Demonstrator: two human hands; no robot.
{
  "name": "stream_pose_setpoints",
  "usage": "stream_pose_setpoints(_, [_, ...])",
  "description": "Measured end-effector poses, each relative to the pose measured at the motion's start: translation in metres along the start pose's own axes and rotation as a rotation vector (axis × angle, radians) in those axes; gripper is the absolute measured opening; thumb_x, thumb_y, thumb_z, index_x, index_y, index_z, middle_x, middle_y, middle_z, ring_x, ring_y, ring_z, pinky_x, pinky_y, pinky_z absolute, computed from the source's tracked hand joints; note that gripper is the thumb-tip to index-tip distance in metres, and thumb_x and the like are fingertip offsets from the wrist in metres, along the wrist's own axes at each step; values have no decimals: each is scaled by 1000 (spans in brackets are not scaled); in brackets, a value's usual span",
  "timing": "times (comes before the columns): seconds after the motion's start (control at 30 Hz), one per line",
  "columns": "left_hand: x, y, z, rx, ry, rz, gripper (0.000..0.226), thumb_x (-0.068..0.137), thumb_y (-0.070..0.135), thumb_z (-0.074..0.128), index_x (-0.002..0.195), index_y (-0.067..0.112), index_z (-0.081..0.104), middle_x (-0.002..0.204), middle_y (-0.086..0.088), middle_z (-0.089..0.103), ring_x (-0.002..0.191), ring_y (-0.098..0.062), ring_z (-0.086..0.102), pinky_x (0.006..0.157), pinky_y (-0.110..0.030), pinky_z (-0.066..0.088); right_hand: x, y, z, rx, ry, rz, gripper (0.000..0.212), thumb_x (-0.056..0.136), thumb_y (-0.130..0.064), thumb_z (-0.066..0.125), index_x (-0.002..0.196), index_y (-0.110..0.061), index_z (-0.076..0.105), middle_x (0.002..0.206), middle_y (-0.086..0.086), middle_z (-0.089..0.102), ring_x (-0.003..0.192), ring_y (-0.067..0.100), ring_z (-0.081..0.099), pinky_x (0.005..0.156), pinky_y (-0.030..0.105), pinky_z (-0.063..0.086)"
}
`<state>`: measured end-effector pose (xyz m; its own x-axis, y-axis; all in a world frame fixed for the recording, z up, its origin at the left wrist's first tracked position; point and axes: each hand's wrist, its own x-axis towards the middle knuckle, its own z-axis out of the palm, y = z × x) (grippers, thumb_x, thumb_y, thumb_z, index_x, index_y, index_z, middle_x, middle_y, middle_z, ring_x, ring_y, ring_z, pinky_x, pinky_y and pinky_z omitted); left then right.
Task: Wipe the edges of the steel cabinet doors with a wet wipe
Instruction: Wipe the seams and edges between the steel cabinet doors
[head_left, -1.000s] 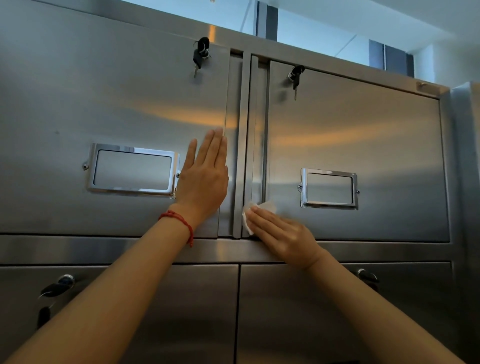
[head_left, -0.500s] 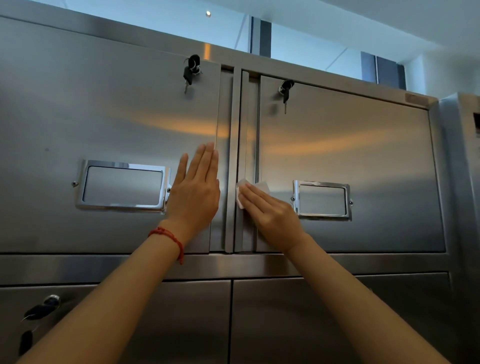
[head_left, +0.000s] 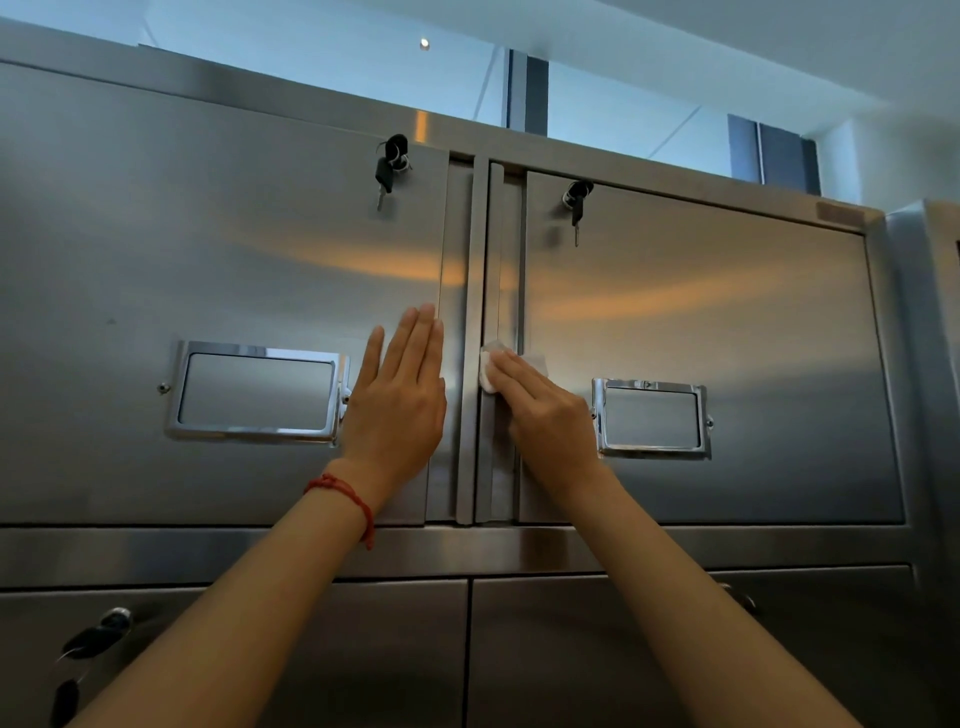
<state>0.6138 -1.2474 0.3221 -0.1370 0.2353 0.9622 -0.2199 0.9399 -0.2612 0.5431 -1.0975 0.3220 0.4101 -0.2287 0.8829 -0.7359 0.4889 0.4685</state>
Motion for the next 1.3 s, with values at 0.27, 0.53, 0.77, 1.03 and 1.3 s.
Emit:
stream_pose_setpoints(0.27, [1, 2, -4, 2, -47, -20, 57, 90, 11, 54, 139, -4, 30, 148, -22, 26, 138, -36, 23, 112, -51, 19, 9, -4, -2, 21, 103, 89, 38, 63, 19, 75, 100, 11, 67, 105, 26, 66, 95, 36, 66, 77, 42, 56])
stream_pose_setpoints(0.53, [10, -8, -12, 15, -22, -43, 54, 94, 14, 50, 140, -4, 29, 148, -23, 25, 138, -35, 22, 113, -48, 16, 26, -11, 8, 2, 81, 61, 33, 72, 7, 74, 105, 8, 67, 109, 24, 65, 100, 33, 65, 77, 41, 57])
stream_pose_setpoints(0.77, [6, -14, -11, 47, -31, -40, 50, 97, 24, 36, 138, -5, 32, 147, -23, 28, 137, -36, 26, 111, -50, 19, 25, -19, 15, -73, 78, 21, 25, 81, 4, 54, 101, 10, 68, 106, 25, 66, 99, 35, 64, 75, 42, 57])
stream_pose_setpoints(1.03, [4, -11, -7, 28, -17, -51, 58, 95, 31, 22, 138, -5, 33, 146, -24, 29, 136, -37, 27, 110, -53, 24, 24, -20, 15, -100, 71, -2, 29, 81, 2, 45, 98, 10, 69, 103, 25, 67, 96, 35, 65, 73, 43, 57])
stream_pose_setpoints(1.3, [4, -12, -6, 48, -52, -58, 59, 95, 33, 19, 140, -4, 29, 149, -22, 24, 138, -35, 23, 112, -52, 23, 31, -19, 16, -91, 68, 45, 22, 77, 5, 63, 97, 12, 68, 103, 26, 66, 97, 37, 64, 73, 44, 57])
